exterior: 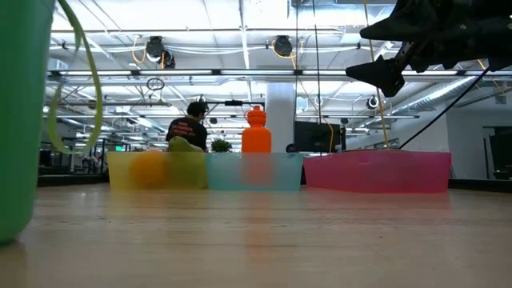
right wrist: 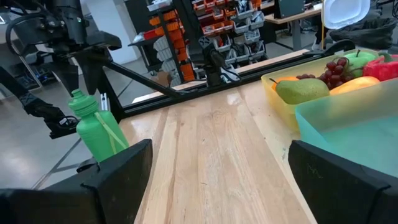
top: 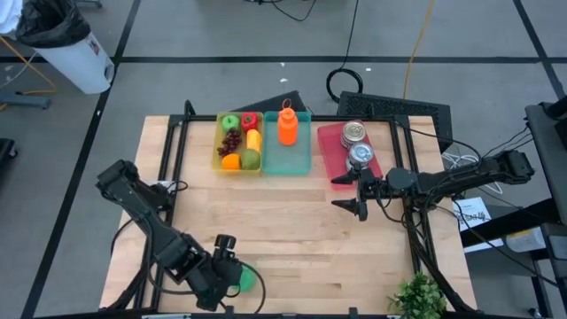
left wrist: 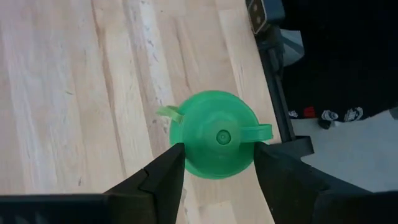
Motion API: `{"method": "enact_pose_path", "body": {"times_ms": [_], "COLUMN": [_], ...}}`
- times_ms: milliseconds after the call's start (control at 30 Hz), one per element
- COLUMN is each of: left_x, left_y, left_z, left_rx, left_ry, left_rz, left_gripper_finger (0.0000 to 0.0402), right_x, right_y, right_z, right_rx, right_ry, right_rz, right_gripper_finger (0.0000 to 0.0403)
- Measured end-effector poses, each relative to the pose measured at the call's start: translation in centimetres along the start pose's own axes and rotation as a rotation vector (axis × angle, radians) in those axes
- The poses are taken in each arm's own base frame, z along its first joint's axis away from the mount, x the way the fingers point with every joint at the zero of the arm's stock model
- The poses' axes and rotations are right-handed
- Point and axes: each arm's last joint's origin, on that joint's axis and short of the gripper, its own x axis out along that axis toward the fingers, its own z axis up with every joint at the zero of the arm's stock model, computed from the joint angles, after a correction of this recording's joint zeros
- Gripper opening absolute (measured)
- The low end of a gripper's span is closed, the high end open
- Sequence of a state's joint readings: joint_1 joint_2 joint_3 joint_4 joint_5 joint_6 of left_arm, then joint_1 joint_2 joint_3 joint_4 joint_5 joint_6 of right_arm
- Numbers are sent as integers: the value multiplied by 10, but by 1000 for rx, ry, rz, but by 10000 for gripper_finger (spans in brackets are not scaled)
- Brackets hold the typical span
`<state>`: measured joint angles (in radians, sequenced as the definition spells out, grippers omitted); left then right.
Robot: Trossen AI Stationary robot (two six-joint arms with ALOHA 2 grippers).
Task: Pick & Place Food Item
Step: Put the green tumbler into the green bin
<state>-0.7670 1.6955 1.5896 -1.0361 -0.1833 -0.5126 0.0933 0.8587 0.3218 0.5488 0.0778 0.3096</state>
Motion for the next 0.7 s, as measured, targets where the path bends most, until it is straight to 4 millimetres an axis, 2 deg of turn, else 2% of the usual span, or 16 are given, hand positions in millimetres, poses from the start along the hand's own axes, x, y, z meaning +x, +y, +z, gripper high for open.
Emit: {"method": "enact_pose_path", "body": {"times_ms": [200,400,700], "left_x": [2,2,2], "left_y": [0,0,-2], "left_z": [-1,3,2], "left_rx": [-22,-38,-37], "left_ry": [-12,-71,-61], "left_rz": [24,54,23], "left_gripper_finger": [205,255,319], "right_x": [0,0,0], "right_y": [0,0,0], "right_z": [0,0,0], "right_rx": [0,0,0], "right_ry": [1,1,2], "right_rz": [0,0,0], "right_gripper_finger": [357,357,357]}}
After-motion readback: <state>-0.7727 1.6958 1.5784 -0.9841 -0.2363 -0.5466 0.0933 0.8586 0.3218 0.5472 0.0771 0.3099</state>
